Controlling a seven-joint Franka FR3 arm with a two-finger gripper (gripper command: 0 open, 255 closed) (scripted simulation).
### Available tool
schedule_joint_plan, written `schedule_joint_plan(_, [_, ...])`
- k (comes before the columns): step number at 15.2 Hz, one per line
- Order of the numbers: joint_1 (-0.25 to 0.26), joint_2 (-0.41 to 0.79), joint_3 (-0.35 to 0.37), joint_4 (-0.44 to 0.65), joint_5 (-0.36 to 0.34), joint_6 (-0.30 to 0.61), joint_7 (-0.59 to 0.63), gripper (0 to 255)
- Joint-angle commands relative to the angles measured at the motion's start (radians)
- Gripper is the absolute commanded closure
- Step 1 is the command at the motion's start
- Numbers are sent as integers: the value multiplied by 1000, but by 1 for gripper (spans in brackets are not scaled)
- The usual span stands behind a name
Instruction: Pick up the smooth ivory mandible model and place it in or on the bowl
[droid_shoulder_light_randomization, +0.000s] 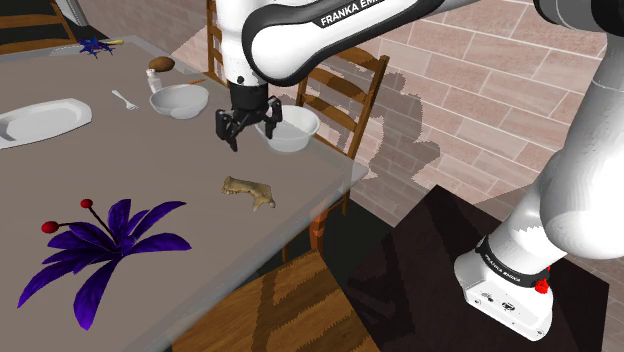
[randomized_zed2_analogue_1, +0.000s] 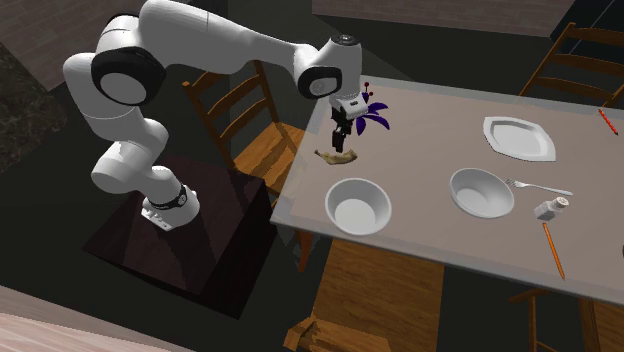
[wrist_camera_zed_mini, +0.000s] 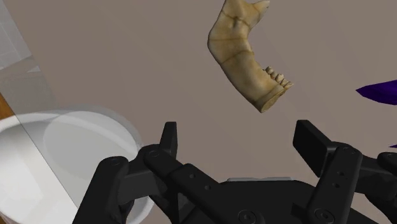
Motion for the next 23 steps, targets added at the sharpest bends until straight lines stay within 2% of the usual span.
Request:
schedule_joint_plan(1, [0, 0, 0, 0, 0, 0, 0, 0])
schedule_joint_plan(2, [0, 0, 0, 0, 0, 0, 0, 255])
schedule_joint_plan(11, [0, 0, 0, 0, 0, 0, 0, 255])
schedule_joint_plan(12, [0, 0, 0, 0, 0, 0, 0, 0])
schedule_joint_plan(19, [27, 136, 12, 26, 60, -94, 63, 0])
schedule_joint_plan(23, [30, 154, 9, -5, 52, -46, 69, 0])
